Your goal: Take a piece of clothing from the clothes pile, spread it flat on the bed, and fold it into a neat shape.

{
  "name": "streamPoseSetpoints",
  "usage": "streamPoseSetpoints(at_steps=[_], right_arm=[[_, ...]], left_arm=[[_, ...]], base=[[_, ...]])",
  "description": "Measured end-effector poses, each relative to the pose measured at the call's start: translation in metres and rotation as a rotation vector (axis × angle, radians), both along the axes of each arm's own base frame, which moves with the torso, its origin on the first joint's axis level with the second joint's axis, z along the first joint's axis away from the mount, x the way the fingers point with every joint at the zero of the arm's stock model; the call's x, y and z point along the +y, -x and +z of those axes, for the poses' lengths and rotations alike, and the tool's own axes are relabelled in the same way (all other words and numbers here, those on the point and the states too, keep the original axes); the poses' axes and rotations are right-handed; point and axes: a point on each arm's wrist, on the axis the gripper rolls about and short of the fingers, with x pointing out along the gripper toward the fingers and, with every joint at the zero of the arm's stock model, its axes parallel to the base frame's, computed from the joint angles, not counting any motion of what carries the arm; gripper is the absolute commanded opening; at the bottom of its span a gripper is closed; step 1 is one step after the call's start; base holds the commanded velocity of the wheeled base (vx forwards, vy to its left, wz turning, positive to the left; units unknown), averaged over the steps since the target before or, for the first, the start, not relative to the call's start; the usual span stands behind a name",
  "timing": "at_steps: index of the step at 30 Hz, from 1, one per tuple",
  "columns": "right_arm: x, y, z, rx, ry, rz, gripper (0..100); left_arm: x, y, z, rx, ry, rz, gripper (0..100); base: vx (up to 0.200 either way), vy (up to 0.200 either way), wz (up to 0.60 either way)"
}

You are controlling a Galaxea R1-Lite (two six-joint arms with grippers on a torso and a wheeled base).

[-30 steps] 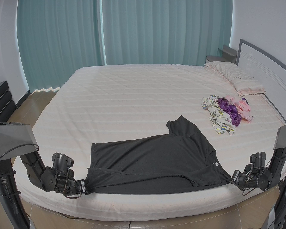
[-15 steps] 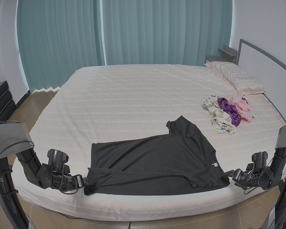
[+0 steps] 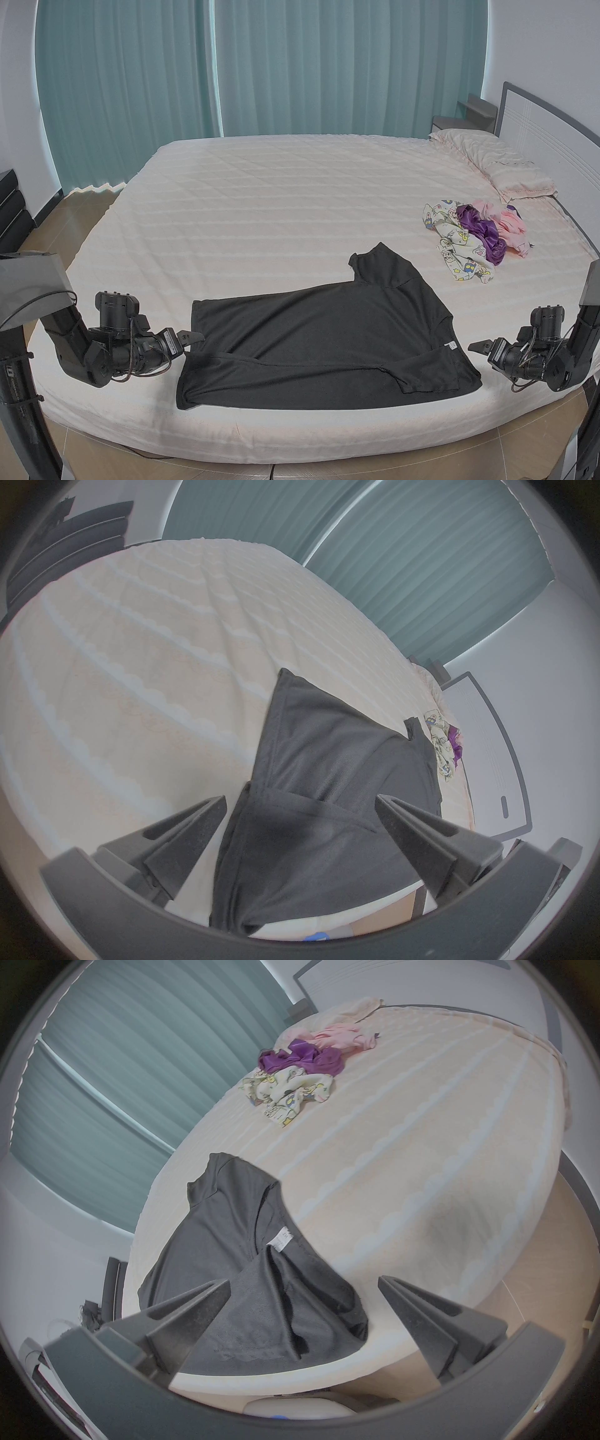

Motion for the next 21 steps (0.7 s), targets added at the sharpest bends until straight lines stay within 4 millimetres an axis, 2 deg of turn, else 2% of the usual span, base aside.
streamPoseSetpoints(at_steps=[8, 9, 21], right_arm=[[0.010, -0.006, -0.002, -0.026, 0.035, 0.113, 100], [0.010, -0.006, -0.002, -0.028, 0.035, 0.126, 100], [0.011, -0.012, -0.002, -0.094, 0.043, 0.250, 100]], left_arm=[[-0.011, -0.016, -0.022, -0.016, -0.034, -0.066, 100], [-0.012, -0.017, -0.025, -0.020, -0.036, -0.069, 0], [-0.012, -0.018, -0.040, -0.012, -0.045, -0.065, 0]], base=[[0.000, 0.000, 0.00], [0.000, 0.000, 0.00], [0.000, 0.000, 0.00]])
